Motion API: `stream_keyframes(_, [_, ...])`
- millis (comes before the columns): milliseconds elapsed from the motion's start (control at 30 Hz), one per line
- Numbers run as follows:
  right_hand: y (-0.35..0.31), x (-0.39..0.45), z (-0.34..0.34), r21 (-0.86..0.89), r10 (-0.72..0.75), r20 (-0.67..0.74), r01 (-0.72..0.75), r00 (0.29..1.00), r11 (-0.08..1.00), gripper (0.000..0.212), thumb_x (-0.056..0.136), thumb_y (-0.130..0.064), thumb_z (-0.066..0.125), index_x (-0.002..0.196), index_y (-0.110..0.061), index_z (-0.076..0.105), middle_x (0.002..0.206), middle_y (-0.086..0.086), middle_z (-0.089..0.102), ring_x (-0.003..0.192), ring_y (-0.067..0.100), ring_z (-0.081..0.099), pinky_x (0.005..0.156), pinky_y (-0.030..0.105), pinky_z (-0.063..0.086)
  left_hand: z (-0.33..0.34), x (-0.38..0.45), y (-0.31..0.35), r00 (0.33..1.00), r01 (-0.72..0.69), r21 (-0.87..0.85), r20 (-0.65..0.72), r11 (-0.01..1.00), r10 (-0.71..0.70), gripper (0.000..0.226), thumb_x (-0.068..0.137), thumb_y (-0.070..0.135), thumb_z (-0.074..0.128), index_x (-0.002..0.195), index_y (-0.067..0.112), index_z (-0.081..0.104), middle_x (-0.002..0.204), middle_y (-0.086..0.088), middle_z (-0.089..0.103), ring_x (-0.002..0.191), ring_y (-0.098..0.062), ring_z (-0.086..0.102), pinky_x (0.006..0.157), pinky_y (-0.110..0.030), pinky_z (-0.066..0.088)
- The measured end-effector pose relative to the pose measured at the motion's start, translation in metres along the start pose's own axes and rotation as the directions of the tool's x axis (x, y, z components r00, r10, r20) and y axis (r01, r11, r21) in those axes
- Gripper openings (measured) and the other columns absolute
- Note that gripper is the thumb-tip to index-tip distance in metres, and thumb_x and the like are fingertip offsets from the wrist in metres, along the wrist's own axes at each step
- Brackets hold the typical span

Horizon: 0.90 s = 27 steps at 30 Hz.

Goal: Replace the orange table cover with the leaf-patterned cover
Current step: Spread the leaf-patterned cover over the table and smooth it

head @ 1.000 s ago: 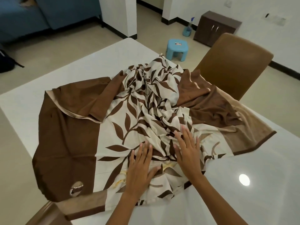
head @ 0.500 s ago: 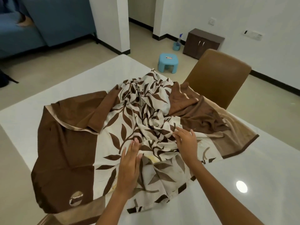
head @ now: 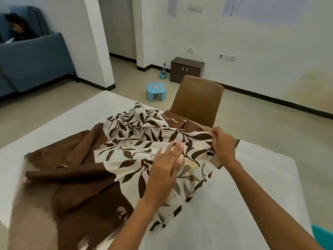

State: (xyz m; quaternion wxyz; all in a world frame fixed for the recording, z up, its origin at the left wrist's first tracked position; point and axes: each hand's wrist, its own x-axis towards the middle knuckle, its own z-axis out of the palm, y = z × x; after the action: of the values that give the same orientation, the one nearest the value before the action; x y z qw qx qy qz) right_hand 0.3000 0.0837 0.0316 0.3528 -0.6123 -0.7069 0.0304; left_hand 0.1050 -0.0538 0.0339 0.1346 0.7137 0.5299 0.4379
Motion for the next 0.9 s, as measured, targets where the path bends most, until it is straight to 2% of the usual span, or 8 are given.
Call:
stream_keyframes(167, [0.091,-0.03,-0.106,-0.095,0.149,-0.154,-0.165,0.977,0.982,0.014,0.096,-0.015,0.048,0.096,-0.008,0.061,0.081,0.014,0.068,0.07,0.032,0.061,0.062,0.038,0.049,0.089,-0.034,0.112,0.977,-0.081,-0.148,0.183,0.986,0.108,0.049,0.103,0.044,0.011,0.145,0.026,0.027,0.152,0.011,0.028,0.141,0.005,0.013,0.118,-0.023,0.004])
stream_keyframes(267, [0.149,-0.067,-0.171,-0.256,0.271,-0.171,-0.309,0.947,0.916,0.015,0.094,-0.01,0.046,0.1,-0.01,0.059,0.086,0.016,0.068,0.076,0.036,0.061,0.065,0.039,0.047,0.154,-0.078,0.171,0.881,-0.152,-0.096,0.438,0.984,0.179,0.062,0.094,0.056,-0.005,0.145,0.026,0.011,0.154,0.012,0.01,0.144,-0.001,0.003,0.119,-0.035,0.001])
stream_keyframes(367, [0.19,-0.122,-0.197,-0.382,0.387,-0.103,-0.396,0.916,0.835,0.033,0.087,0.0,0.048,0.117,-0.01,0.057,0.106,0.016,0.066,0.094,0.035,0.061,0.077,0.038,0.046,0.196,-0.125,0.192,0.77,-0.221,0.078,0.626,0.972,0.125,0.067,0.096,0.054,-0.005,0.142,0.027,0.036,0.151,0.009,0.03,0.138,-0.006,0.031,0.11,-0.037,0.035])
stream_keyframes(433, [0.195,-0.171,-0.184,-0.367,0.409,-0.021,-0.388,0.912,0.846,0.037,0.09,-0.004,0.048,0.125,-0.011,0.054,0.116,0.014,0.063,0.105,0.03,0.059,0.089,0.036,0.044,0.21,-0.152,0.181,0.811,-0.112,0.151,0.585,0.982,0.003,0.058,0.1,0.05,0.007,0.139,0.029,0.044,0.146,0.008,0.04,0.134,-0.009,0.04,0.105,-0.034,0.042])
stream_keyframes(500, [0.187,-0.228,-0.155,-0.307,0.377,0.121,-0.326,0.918,0.894,0.034,0.095,-0.014,0.045,0.128,-0.013,0.051,0.127,0.011,0.058,0.116,0.024,0.054,0.1,0.033,0.039,0.221,-0.175,0.149,0.848,-0.061,0.242,0.524,0.968,-0.078,0.054,0.102,0.049,0.012,0.146,0.023,0.03,0.152,-0.002,0.033,0.14,-0.017,0.03,0.113,-0.039,0.028])
stream_keyframes(600, [0.158,-0.318,-0.103,-0.367,0.372,0.384,-0.229,0.845,0.901,0.045,0.1,-0.035,0.032,0.143,-0.023,0.034,0.154,0.006,0.022,0.141,0.025,0.025,0.113,0.047,0.02,0.22,-0.203,0.098,0.854,-0.014,0.413,0.478,0.91,-0.204,0.059,0.102,0.05,0.012,0.15,0.018,0.023,0.157,-0.008,0.021,0.145,-0.021,0.013,0.115,-0.036,0.007])
stream_keyframes(700, [0.134,-0.37,-0.068,-0.402,0.448,0.439,-0.276,0.779,0.873,0.056,0.099,-0.047,0.013,0.133,-0.02,0.048,0.146,0.01,0.03,0.131,0.031,0.04,0.102,0.057,0.032,0.214,-0.231,0.071,0.808,-0.017,0.482,0.523,0.876,-0.272,0.062,0.1,0.053,0.014,0.147,0.018,0.032,0.155,-0.008,0.025,0.146,-0.018,0.005,0.114,-0.036,0.006])
stream_keyframes(900, [0.131,-0.374,-0.05,-0.462,0.444,0.389,-0.246,0.807,0.852,0.068,0.095,-0.058,0.007,0.145,-0.018,0.028,0.154,0.015,0.02,0.142,0.031,0.019,0.108,0.055,0.015,0.21,-0.248,0.053,0.801,0.016,0.464,0.524,0.886,-0.289,0.058,0.098,0.051,0.021,0.15,0.026,0.022,0.157,-0.003,0.022,0.147,-0.017,0.008,0.114,-0.038,0.013])
